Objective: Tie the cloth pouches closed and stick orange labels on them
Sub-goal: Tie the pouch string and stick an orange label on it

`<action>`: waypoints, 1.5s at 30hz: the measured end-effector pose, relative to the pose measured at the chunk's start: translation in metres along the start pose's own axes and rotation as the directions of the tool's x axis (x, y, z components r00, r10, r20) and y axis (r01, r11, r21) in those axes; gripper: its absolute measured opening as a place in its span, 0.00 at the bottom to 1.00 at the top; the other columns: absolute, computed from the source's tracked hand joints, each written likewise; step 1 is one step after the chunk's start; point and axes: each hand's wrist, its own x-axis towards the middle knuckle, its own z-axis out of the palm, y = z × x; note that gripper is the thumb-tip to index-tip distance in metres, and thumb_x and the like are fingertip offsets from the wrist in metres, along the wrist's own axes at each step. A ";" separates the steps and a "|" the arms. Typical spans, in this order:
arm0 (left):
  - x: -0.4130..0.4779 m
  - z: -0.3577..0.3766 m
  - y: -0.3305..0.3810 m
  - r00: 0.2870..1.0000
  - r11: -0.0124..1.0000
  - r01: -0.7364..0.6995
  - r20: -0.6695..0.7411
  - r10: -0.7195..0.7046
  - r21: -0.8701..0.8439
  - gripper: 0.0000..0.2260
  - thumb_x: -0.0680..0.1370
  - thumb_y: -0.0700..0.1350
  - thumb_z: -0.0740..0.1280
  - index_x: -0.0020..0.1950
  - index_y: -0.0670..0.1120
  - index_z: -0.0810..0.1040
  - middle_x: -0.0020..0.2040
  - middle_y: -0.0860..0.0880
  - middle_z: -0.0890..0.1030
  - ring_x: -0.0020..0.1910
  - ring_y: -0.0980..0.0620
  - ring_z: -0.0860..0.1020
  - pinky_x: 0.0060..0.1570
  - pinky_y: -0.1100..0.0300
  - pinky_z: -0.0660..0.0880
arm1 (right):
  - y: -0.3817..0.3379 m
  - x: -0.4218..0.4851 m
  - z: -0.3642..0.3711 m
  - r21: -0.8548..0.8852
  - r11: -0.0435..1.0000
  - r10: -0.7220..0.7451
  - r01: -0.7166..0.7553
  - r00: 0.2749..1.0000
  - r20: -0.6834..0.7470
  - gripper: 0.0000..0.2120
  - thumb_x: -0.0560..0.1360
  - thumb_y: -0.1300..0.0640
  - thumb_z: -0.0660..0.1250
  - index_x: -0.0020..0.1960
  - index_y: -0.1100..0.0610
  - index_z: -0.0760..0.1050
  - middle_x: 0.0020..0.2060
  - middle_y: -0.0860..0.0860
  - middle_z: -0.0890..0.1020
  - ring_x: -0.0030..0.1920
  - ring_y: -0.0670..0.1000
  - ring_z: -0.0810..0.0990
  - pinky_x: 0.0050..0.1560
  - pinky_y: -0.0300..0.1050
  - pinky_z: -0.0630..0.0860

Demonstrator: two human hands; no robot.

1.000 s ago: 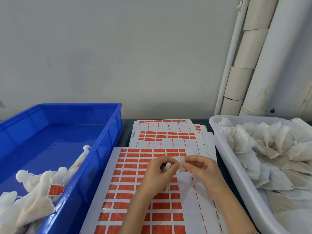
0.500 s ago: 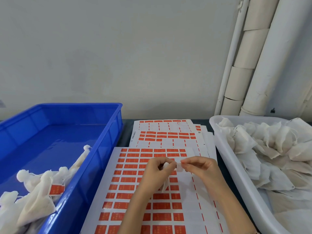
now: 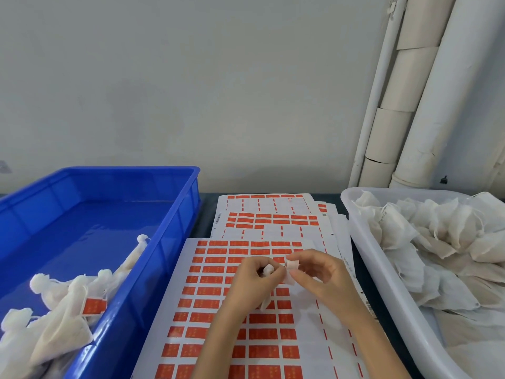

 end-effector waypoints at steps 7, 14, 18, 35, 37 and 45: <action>0.000 0.000 0.000 1.000 1.000 0.018 -0.015 -0.018 0.002 0.08 0.75 0.47 0.69 0.36 0.55 0.80 0.31 0.61 0.79 0.33 0.66 0.76 0.29 0.78 0.69 | 0.000 0.000 0.000 -0.053 0.999 -0.013 0.007 0.993 -0.115 0.10 0.71 0.57 0.74 0.50 0.45 0.80 0.43 0.38 0.84 0.47 0.42 0.82 0.46 0.32 0.78; 0.003 0.001 0.001 0.992 0.996 0.058 -0.113 -0.064 -0.061 0.09 0.75 0.47 0.69 0.35 0.55 0.81 0.26 0.57 0.77 0.28 0.66 0.74 0.27 0.78 0.68 | 0.002 0.000 0.002 -0.120 0.992 -0.054 0.042 0.993 -0.102 0.08 0.69 0.58 0.75 0.40 0.44 0.82 0.43 0.36 0.83 0.48 0.43 0.80 0.44 0.34 0.79; 0.002 -0.001 0.002 0.988 0.991 0.055 -0.139 -0.072 -0.118 0.09 0.75 0.47 0.70 0.34 0.53 0.81 0.28 0.56 0.78 0.29 0.65 0.75 0.27 0.77 0.69 | 0.002 -0.001 0.003 -0.167 0.983 -0.093 0.078 0.992 -0.089 0.09 0.68 0.57 0.76 0.41 0.43 0.82 0.46 0.38 0.83 0.50 0.41 0.80 0.43 0.36 0.79; -0.001 0.001 0.004 0.989 0.992 0.050 -0.130 -0.066 -0.116 0.07 0.76 0.49 0.69 0.37 0.56 0.81 0.29 0.60 0.79 0.29 0.64 0.77 0.25 0.75 0.68 | 0.003 -0.003 0.006 -0.255 0.966 -0.066 0.053 0.997 -0.045 0.13 0.68 0.59 0.76 0.43 0.40 0.80 0.46 0.35 0.81 0.46 0.40 0.78 0.41 0.30 0.76; -0.001 0.000 0.004 0.988 0.992 0.041 -0.144 -0.058 -0.118 0.06 0.76 0.49 0.70 0.38 0.56 0.81 0.29 0.60 0.79 0.29 0.63 0.77 0.26 0.74 0.69 | 0.004 -0.003 0.006 -0.234 0.972 -0.051 0.036 0.997 -0.058 0.11 0.69 0.59 0.76 0.42 0.43 0.81 0.46 0.36 0.82 0.46 0.41 0.79 0.41 0.31 0.77; -0.001 0.001 0.006 0.993 0.996 0.034 -0.108 -0.042 -0.077 0.06 0.75 0.50 0.70 0.38 0.58 0.80 0.34 0.63 0.80 0.31 0.60 0.78 0.28 0.73 0.70 | 0.004 0.002 0.007 -0.060 0.992 0.103 -0.112 0.985 -0.138 0.06 0.71 0.53 0.73 0.48 0.46 0.80 0.43 0.40 0.84 0.45 0.41 0.82 0.46 0.33 0.79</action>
